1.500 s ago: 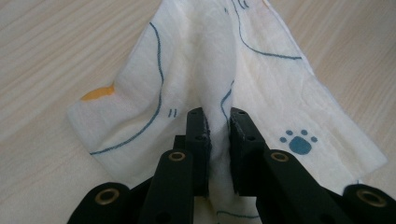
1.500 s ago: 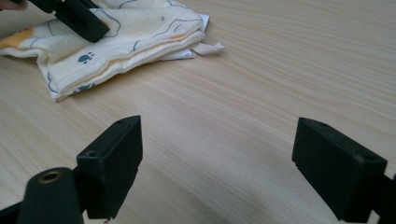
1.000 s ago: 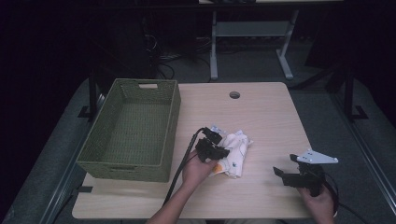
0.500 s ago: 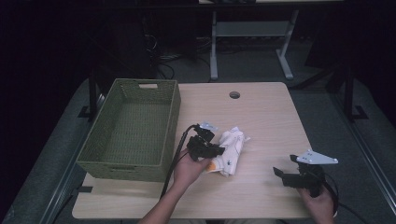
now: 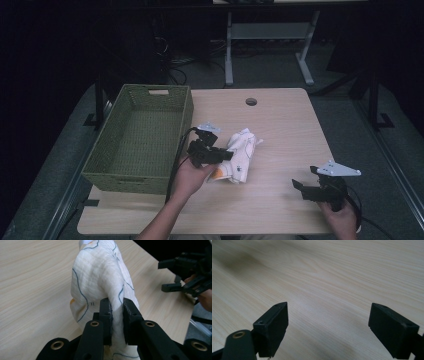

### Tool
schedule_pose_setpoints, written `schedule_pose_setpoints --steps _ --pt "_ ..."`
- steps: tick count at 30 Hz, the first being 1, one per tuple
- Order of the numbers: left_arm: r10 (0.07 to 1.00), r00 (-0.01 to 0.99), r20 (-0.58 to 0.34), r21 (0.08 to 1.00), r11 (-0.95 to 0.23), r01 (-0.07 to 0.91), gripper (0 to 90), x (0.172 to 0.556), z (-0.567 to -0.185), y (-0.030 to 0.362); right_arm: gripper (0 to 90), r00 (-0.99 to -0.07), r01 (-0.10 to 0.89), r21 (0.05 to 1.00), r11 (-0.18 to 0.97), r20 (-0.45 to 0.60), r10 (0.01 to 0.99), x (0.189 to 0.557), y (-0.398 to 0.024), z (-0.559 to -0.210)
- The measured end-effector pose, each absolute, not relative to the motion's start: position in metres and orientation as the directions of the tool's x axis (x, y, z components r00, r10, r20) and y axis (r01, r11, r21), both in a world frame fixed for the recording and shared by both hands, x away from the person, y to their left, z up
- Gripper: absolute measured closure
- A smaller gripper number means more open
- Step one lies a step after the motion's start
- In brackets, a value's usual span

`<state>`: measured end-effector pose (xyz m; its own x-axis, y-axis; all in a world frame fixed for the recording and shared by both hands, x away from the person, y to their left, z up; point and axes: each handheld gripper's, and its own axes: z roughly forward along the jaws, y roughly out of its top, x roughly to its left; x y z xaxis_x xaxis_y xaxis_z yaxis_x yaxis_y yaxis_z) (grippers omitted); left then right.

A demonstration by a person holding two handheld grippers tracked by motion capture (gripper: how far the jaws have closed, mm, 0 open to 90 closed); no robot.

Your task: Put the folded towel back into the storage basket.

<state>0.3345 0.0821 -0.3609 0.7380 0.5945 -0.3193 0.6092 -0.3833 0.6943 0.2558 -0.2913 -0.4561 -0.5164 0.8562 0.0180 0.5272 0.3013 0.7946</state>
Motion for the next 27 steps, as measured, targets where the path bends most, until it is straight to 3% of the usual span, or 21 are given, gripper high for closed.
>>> schedule_pose_setpoints --steps 2,27 --pt "0.584 0.731 -0.353 0.697 -0.358 0.622 79.8 0.335 -0.359 0.087 15.8 -0.516 0.528 0.793 0.303 0.016 0.857 0.256 -0.291 -0.456" --pt "0.603 0.706 -0.371 0.713 -0.302 0.632 79.8 0.335 -0.329 0.135 15.8 -0.509 0.541 0.783 0.309 0.013 0.861 0.257 -0.290 -0.459"
